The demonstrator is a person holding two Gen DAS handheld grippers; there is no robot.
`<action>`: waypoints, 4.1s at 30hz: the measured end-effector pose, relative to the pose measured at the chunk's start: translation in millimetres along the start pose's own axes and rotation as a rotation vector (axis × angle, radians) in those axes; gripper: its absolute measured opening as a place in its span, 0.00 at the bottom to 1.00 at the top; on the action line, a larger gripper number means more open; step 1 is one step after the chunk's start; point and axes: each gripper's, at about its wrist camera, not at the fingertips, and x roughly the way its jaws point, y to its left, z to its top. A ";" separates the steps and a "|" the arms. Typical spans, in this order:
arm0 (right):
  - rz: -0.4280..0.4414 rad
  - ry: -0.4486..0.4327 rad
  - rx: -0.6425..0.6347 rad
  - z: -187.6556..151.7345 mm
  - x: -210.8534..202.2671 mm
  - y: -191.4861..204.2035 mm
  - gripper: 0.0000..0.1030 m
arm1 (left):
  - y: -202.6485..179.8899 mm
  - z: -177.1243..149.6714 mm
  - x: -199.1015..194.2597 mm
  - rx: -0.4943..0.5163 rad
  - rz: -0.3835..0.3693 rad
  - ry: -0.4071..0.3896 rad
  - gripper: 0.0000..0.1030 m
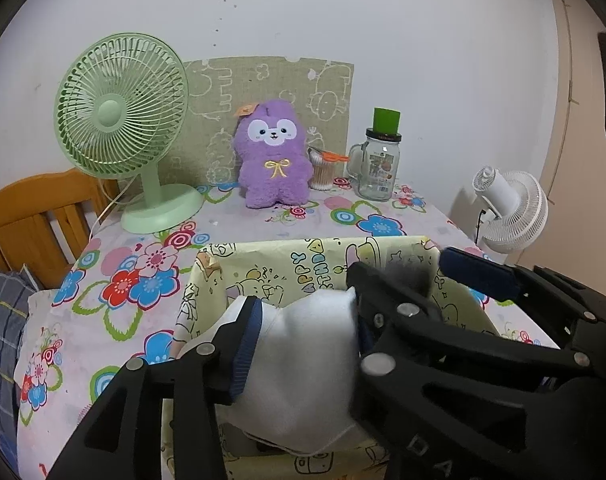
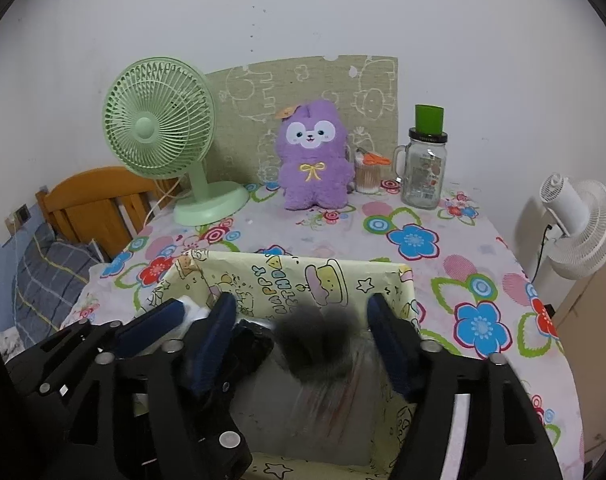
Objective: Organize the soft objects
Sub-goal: 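Lower the cloth and glove into the fabric box and open both grippers, then withdraw both open grippers up and away from the fabric box, then move the left gripper toward the white roll while the right approaches the yellow cartoon pouch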
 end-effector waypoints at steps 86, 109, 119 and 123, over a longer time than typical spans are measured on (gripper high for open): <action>-0.045 -0.169 0.022 -39.8 -171.3 19.6 0.95 | -37.1 -34.6 -152.4 0.040 0.022 -0.172 0.93; -0.044 -0.109 0.021 -70.0 -157.0 13.5 0.95 | -38.7 -65.9 -136.3 0.007 0.039 -0.114 0.99; -0.043 -0.100 0.021 -83.2 -145.0 13.9 1.00 | -33.2 -79.3 -122.7 -0.014 0.009 -0.088 1.00; -0.041 -0.085 0.022 -89.3 -138.6 12.2 1.00 | -32.0 -85.4 -116.8 -0.019 0.000 -0.070 1.00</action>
